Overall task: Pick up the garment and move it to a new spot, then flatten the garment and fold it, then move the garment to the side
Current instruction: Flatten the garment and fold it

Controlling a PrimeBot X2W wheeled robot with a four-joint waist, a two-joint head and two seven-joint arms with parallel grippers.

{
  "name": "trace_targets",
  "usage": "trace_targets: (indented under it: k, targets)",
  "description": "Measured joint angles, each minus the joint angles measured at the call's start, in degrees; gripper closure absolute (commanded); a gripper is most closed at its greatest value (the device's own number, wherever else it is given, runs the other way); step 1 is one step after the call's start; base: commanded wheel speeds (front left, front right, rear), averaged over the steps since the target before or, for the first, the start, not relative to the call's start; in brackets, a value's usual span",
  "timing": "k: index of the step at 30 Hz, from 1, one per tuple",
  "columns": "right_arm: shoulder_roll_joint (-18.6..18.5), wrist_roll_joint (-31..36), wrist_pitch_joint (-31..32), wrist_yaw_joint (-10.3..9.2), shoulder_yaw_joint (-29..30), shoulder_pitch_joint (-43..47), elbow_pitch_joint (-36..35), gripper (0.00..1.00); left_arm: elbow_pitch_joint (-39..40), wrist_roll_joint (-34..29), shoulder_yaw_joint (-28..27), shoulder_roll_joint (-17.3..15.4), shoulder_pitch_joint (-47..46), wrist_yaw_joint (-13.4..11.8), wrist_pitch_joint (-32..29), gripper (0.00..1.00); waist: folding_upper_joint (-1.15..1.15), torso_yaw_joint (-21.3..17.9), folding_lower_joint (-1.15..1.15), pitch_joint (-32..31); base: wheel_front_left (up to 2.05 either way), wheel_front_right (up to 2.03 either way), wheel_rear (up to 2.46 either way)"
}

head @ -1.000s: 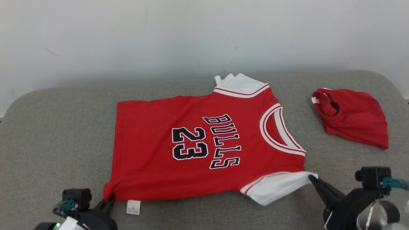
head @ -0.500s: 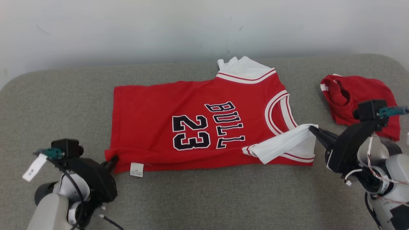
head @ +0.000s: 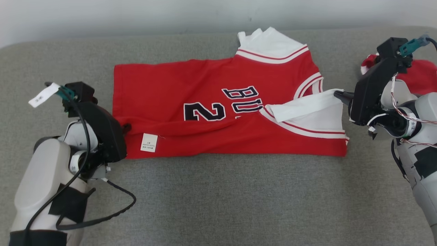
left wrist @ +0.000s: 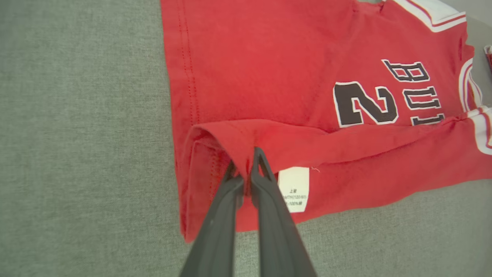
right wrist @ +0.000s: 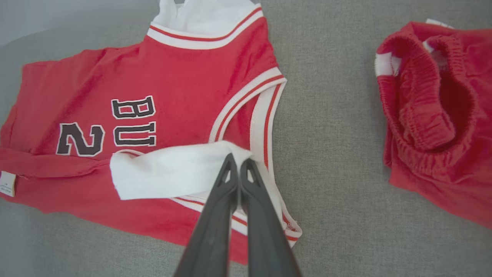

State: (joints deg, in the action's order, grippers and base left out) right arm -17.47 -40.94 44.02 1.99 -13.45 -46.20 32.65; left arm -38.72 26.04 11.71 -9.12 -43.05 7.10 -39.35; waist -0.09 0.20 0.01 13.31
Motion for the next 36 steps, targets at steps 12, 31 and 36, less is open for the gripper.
trace_targets:
  k: [12, 31, 36]
  targets:
    - [1.8, 1.9, -0.2, 0.11, -1.7, -5.5, 8.7, 1.0, -6.6, -1.3, 2.2, 0.3, -5.5, 0.0, -0.8, 1.0, 0.0, 1.0, 0.0, 4.5, 0.0, 0.0, 0.0]
    - [1.9, 3.8, -12.8, 4.31, -3.4, -7.3, 17.5, 0.0, -10.7, -1.4, 7.9, 0.2, -7.7, 0.0, 10.0, 0.0, -0.01, 1.5, -0.02, -0.5, 0.0, 0.0, 0.0]
    - [1.7, 4.7, -17.8, 4.89, -5.0, -1.7, 15.0, 0.0, -7.6, -2.9, 10.0, -2.7, -1.0, 0.0, 15.8, 0.0, -0.01, 1.2, -0.02, -3.0, 0.0, 0.0, 0.0]
